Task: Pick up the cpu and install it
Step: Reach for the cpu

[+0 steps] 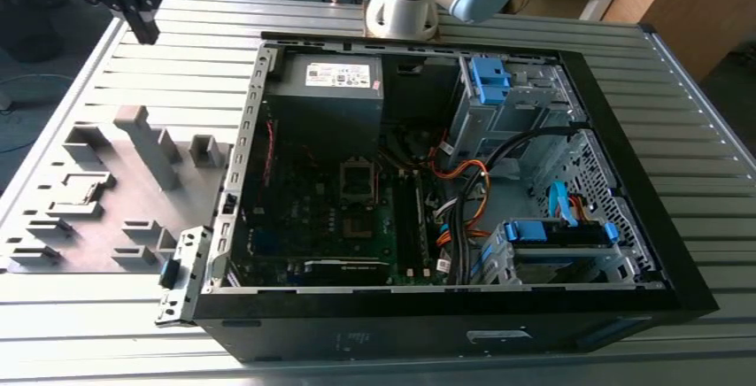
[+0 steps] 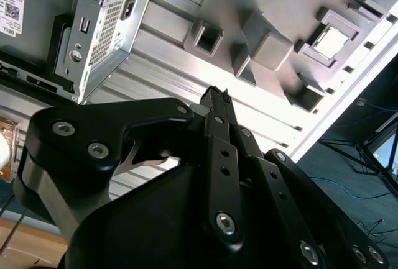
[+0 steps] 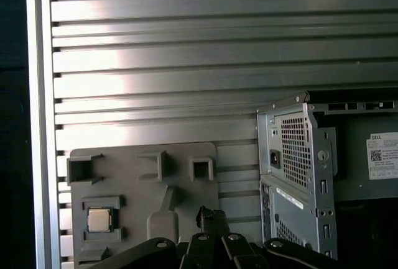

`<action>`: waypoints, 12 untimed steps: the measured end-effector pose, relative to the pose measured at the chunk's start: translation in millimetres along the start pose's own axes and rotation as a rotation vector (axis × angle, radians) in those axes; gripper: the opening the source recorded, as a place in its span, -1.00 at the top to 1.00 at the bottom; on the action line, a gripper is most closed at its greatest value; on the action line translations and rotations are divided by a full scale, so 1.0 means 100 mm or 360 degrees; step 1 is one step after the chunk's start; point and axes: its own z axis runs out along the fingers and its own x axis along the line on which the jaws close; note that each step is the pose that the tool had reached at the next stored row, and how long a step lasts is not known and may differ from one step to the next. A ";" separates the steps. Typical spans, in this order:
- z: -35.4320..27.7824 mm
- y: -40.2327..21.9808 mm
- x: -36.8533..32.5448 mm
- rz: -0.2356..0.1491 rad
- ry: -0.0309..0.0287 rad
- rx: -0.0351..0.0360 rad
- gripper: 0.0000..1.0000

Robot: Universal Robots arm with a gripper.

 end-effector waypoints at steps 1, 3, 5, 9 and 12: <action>0.000 -0.001 0.017 0.0000 -0.00002 0.0000 0.79; -0.001 -0.004 0.052 0.0000 -0.00005 0.0000 0.79; -0.001 -0.007 0.086 0.0000 -0.00010 0.0000 0.79; -0.001 -0.013 0.166 0.0000 -0.00022 0.0000 0.79; 0.000 -0.017 0.220 0.0000 -0.00026 0.0000 0.79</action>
